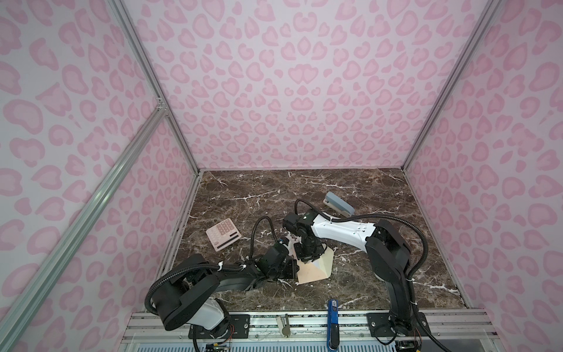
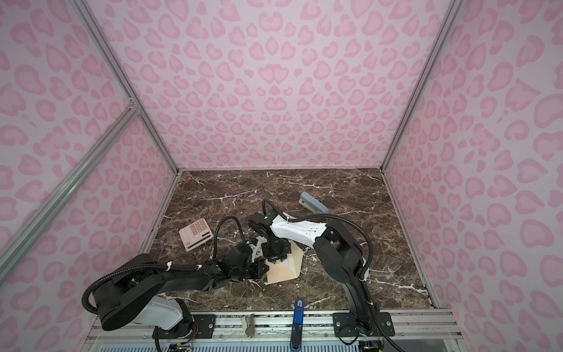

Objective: Place the letter into the envelope and seal it
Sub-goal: 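Rub the white glue stick along the envelope crease with the right gripper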

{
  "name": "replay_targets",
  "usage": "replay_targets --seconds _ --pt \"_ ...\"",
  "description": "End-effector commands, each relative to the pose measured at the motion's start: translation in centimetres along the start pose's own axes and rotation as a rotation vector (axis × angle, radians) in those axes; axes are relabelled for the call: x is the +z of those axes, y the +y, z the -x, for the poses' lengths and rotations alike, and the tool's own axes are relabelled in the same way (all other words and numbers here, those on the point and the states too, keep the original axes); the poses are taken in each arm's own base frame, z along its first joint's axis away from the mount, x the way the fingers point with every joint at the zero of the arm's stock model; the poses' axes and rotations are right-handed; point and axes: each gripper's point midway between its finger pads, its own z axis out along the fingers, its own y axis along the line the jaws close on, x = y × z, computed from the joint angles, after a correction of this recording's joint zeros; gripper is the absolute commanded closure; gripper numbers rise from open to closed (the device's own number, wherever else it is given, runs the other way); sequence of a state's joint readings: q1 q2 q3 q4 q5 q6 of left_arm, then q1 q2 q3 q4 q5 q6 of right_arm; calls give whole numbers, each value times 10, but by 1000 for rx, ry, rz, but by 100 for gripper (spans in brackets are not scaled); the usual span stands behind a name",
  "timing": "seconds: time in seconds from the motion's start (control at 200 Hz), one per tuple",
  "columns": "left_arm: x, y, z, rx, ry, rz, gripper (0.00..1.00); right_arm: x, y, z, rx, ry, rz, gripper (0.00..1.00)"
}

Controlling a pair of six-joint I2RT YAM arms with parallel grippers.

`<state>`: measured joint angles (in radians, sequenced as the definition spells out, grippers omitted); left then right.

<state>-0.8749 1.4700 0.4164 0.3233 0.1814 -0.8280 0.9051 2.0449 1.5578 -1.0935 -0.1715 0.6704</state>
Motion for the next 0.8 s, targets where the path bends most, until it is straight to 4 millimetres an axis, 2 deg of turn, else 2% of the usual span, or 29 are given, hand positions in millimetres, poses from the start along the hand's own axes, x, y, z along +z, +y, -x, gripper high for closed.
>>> replay_targets --seconds 0.0,0.54,0.69,0.795 --pt "1 14 -13 -8 52 58 96 -2 -9 -2 3 -3 -35 98" --pt "4 14 -14 -12 69 58 96 -13 -14 -2 15 -25 -9 97" --pt "4 13 -13 -9 68 56 96 -17 -7 -3 8 -25 14 97" --pt "4 11 -12 -8 64 52 96 -11 -3 -4 0 -11 12 97"
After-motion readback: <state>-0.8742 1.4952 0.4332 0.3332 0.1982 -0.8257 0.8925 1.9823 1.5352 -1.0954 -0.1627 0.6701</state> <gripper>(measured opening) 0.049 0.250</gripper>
